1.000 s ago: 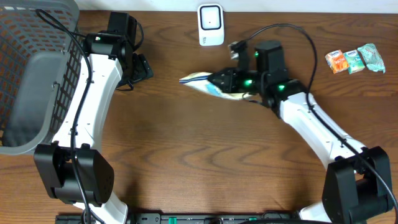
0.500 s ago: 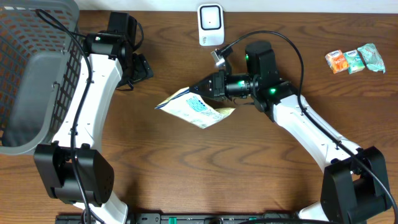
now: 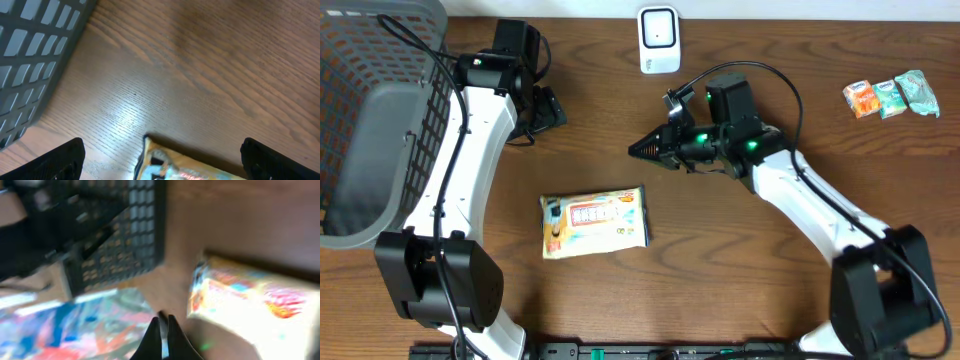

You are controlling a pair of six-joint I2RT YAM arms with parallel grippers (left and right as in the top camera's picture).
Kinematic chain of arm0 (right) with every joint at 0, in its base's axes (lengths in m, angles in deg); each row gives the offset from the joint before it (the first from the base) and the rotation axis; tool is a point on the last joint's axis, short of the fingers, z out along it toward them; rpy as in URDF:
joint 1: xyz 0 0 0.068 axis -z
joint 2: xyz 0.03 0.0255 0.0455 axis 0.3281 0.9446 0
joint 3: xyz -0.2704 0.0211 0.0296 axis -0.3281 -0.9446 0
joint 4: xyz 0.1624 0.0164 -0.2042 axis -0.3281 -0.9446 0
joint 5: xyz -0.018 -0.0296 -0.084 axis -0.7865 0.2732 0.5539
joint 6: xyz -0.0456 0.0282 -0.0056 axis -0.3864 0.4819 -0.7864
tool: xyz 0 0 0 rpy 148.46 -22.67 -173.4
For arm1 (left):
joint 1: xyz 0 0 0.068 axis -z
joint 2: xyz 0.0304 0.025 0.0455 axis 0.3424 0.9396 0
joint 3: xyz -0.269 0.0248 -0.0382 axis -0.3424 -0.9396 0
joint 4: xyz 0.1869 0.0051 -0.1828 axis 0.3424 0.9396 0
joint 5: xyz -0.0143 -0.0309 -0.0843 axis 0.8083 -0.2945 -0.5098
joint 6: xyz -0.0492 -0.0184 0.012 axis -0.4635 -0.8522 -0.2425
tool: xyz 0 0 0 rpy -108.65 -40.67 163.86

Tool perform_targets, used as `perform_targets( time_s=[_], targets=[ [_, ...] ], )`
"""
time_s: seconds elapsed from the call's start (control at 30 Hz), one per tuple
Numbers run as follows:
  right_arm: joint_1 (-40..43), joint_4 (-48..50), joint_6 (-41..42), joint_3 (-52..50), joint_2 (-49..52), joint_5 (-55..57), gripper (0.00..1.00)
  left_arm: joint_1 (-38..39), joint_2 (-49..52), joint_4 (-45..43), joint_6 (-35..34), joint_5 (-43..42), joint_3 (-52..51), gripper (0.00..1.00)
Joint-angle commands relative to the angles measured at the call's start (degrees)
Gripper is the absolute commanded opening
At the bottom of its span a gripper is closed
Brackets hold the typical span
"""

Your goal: Scan the item barcode

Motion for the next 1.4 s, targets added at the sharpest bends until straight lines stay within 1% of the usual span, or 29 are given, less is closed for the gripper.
perform_targets(
  time_s=[0.0, 0.03, 0.1, 0.13, 0.17, 0.27, 0.3, 0.4, 0.43, 0.5, 0.7, 0.73, 1.1, 1.23, 1.37],
  targets=[
    [1.46, 3.98, -7.48, 0.26, 4.83, 6.69, 0.01, -0.2, -0.28, 0.22, 0.96, 0.7, 0.2, 0.98],
    [2.03, 5.97, -9.68, 0.26, 5.75, 7.06, 0.01, -0.2, -0.28, 0.22, 0.96, 0.7, 0.2, 0.98],
    [2.73, 6.69, -13.46, 0.28, 6.03, 8.59, 0.02, -0.2, -0.28, 0.22, 0.96, 0.7, 0.2, 0.98],
    [2.89, 6.69, -15.54, 0.28, 5.97, 8.96, 0.05, -0.2, -0.28, 0.22, 0.96, 0.7, 0.2, 0.98],
    [2.99, 6.38, -20.24, 0.33, 5.33, 9.25, 0.17, -0.2, -0.28, 0.22, 0.96, 0.7, 0.2, 0.98],
    [2.99, 2.58, -25.31, 0.39, 3.43, 13.14, 0.35, -0.2, -0.28, 0.22, 0.96, 0.7, 0.2, 0.98],
    [2.95, 0.55, -26.75, 0.39, 2.51, 15.67, 0.44, -0.2, -0.28, 0.22, 0.96, 0.7, 0.2, 0.98],
    [2.32, -5.92, -30.84, 0.39, -0.09, 24.76, 0.63, -0.2, -0.28, 0.22, 0.96, 0.7, 0.2, 0.98],
    [1.88, -8.59, -32.28, 0.39, -1.05, 28.59, 0.72, -0.2, -0.28, 0.22, 0.96, 0.7, 0.2, 0.98],
    [1.51, -10.69, -33.57, 0.39, -1.57, 29.92, 0.78, -0.2, -0.28, 0.22, 0.96, 0.7, 0.2, 0.98],
    [0.31, -12.61, -33.66, 0.39, -1.55, 27.21, 0.95, -0.2, -0.28, 0.22, 0.96, 0.7, 0.2, 0.98],
    [0.31, -12.59, -33.2, 0.39, -1.55, 26.6, 0.99, -0.2, -0.28, 0.22, 0.96, 0.7, 0.2, 0.98],
    [0.07, -14.1, -33.24, 0.39, -1.51, 26.03, 0.99, -0.2, -0.28, 0.22, 0.96, 0.7, 0.2, 0.98],
    [-1.11, -16.7, -33.24, 0.37, -1.49, 26.29, 0.99, -0.2, -0.28, 0.22, 0.96, 0.7, 0.2, 0.98],
    [-3.45, -17.29, -33.24, 0.37, -1.49, 26.29, 0.99, -0.2, -0.28, 0.22, 0.96, 0.7, 0.2, 0.98]
  ],
)
